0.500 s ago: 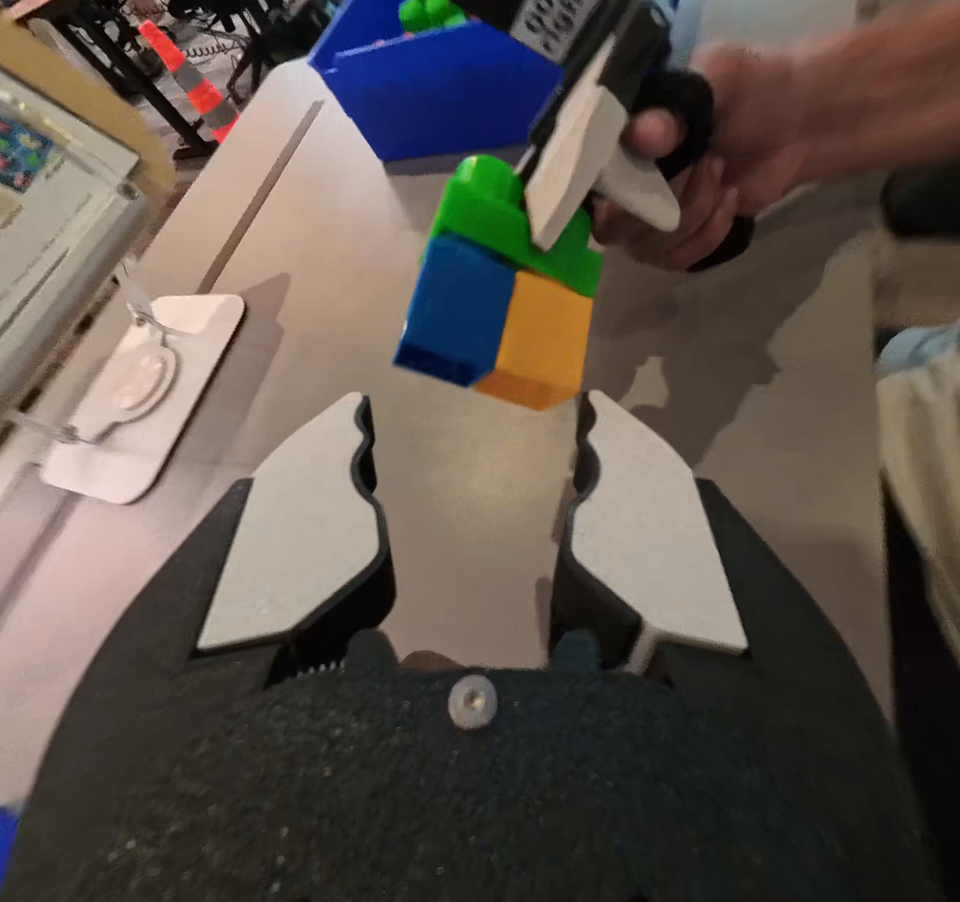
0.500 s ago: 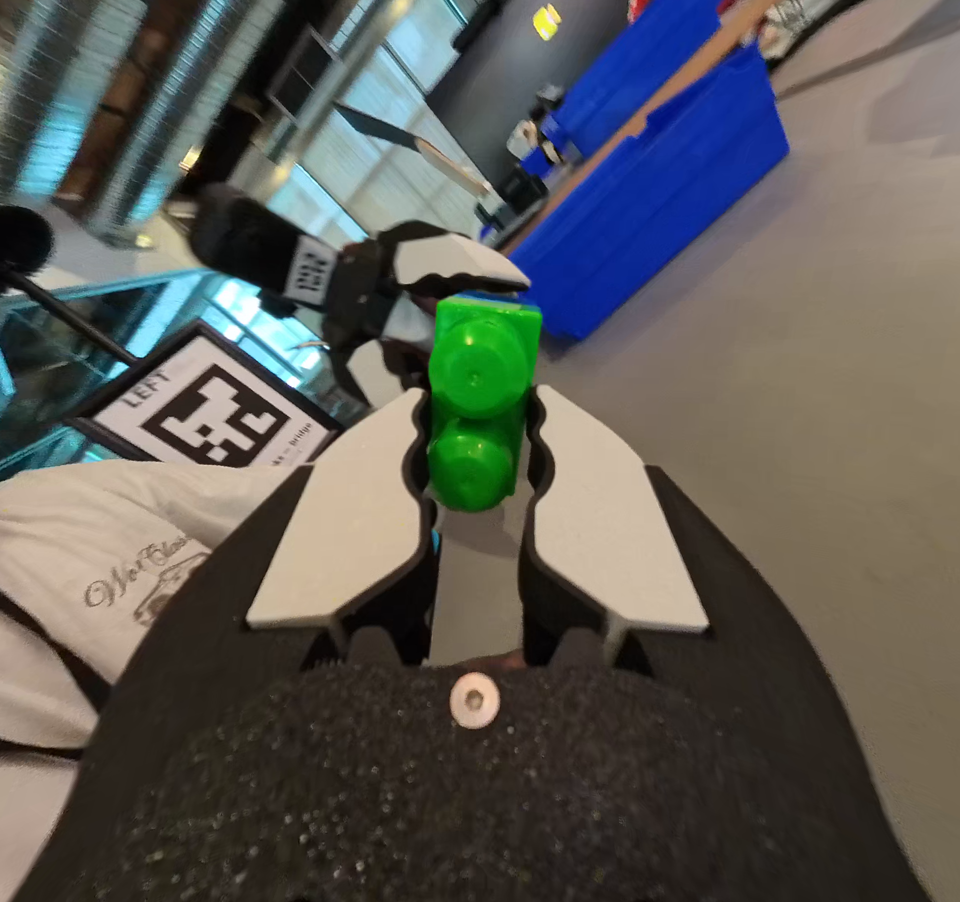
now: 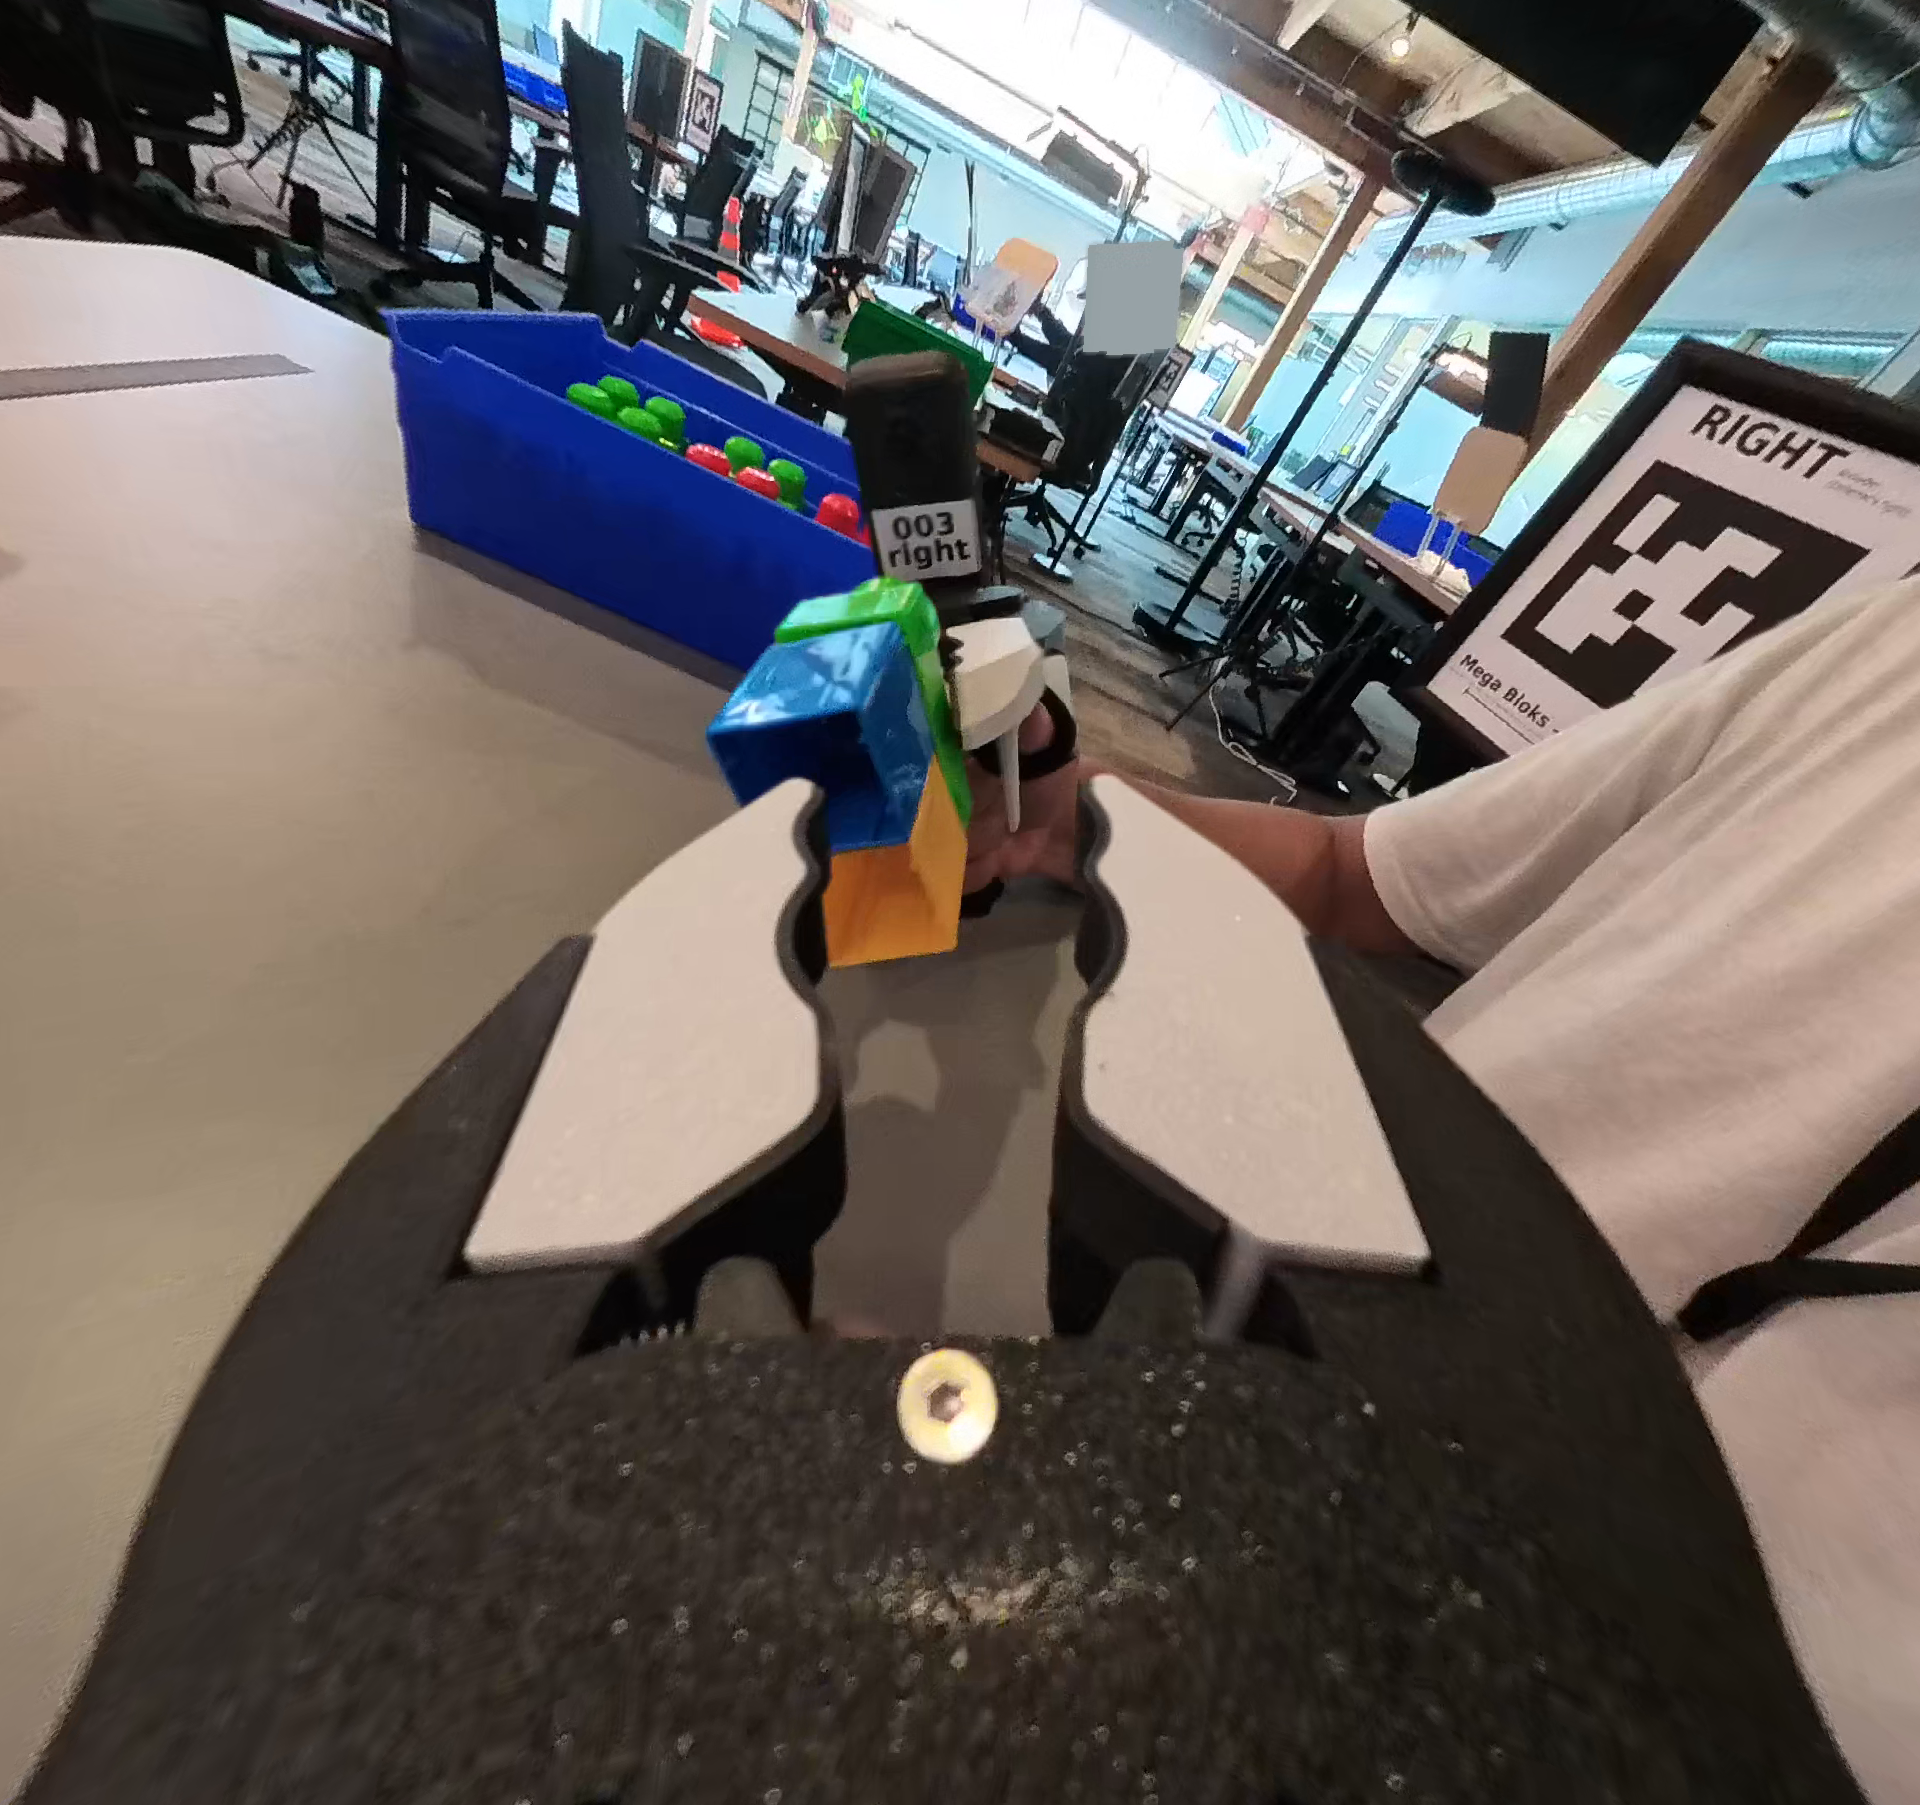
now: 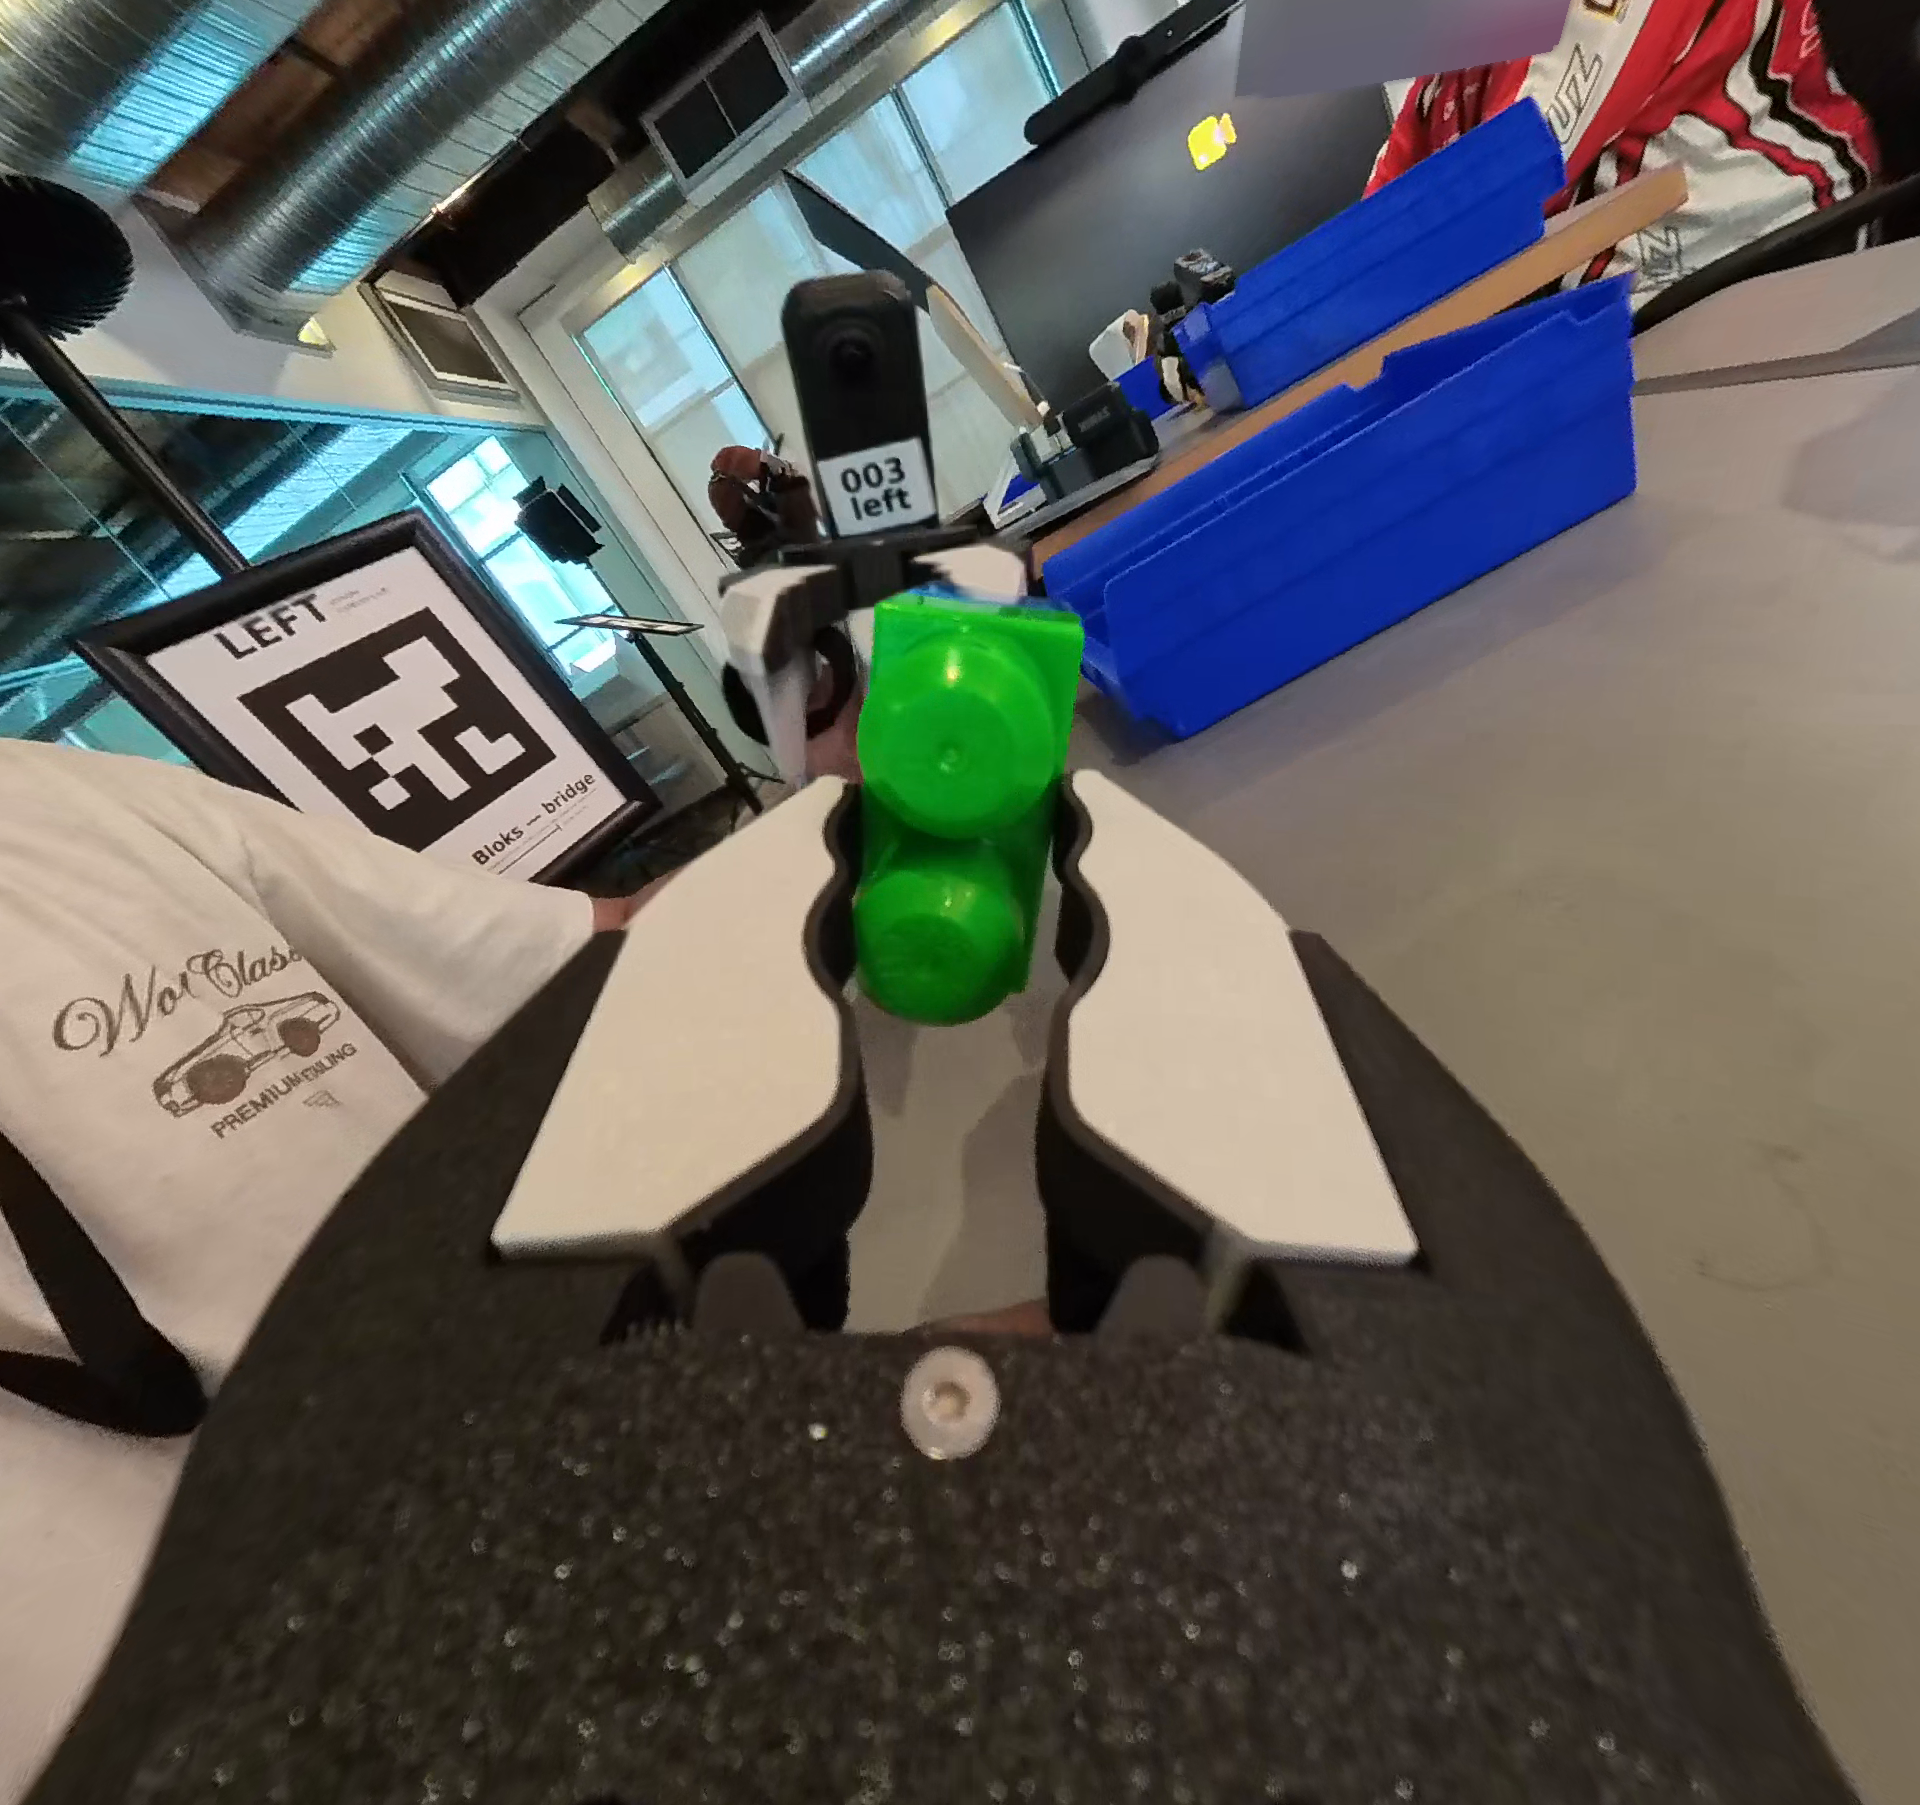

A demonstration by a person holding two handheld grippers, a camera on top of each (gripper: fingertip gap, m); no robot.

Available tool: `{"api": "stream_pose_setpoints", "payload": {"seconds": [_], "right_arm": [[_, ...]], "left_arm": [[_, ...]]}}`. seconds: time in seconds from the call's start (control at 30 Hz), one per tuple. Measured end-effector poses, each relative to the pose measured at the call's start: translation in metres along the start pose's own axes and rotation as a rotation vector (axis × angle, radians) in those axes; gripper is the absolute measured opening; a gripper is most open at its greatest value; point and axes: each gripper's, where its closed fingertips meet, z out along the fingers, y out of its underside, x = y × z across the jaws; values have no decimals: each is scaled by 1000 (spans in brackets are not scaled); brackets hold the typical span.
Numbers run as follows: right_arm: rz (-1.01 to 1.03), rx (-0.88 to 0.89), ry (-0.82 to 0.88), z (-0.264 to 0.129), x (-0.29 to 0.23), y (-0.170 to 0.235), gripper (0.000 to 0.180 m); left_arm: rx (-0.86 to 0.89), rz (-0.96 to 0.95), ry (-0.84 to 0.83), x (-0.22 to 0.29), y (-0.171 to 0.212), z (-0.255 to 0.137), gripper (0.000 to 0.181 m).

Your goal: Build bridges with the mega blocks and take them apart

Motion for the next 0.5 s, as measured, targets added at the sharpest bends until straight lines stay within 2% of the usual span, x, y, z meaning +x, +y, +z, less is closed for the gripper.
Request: {"api": "stream_pose_setpoints", "payload": {"seconds": [0.17,0.23,0.3,0.5], "right_arm": [[-51,-15,18,3,-1,3,35],[-70,-31,27,5,-1,6,35],[-95,-54,37,7,-1,9,35],[-126,-118,66,5,2,16,35]], "left_arm": [[-7,-29,-36,-6,5,8,29],[5,-31,-36,-8,6,10,12],[14,-42,-31,-9,6,10,4],[-7,-70,-8,-11,12,11,2]]}}
